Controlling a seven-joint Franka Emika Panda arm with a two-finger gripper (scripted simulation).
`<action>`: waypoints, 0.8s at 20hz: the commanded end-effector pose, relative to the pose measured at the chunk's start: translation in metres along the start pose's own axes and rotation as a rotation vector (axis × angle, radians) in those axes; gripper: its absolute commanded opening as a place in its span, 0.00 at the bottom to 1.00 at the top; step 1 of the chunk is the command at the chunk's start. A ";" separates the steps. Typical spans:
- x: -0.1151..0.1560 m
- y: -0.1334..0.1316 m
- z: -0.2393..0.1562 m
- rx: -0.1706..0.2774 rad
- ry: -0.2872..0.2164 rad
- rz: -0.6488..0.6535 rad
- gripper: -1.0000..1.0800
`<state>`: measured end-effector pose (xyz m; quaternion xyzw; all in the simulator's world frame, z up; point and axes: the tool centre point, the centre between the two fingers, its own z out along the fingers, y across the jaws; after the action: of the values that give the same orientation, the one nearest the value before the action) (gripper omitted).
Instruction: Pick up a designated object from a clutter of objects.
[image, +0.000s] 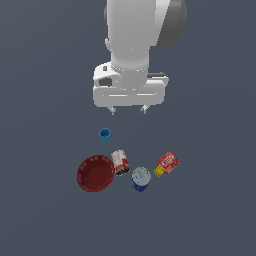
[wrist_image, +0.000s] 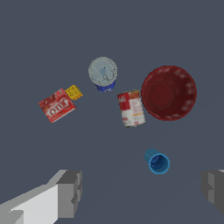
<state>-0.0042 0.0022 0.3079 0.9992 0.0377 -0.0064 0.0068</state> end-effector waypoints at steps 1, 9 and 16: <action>0.000 0.000 0.000 0.000 0.000 0.000 0.96; -0.003 0.007 0.010 0.017 -0.034 0.027 0.96; -0.001 0.007 0.012 0.018 -0.035 0.035 0.96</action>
<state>-0.0061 -0.0055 0.2967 0.9995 0.0219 -0.0240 -0.0014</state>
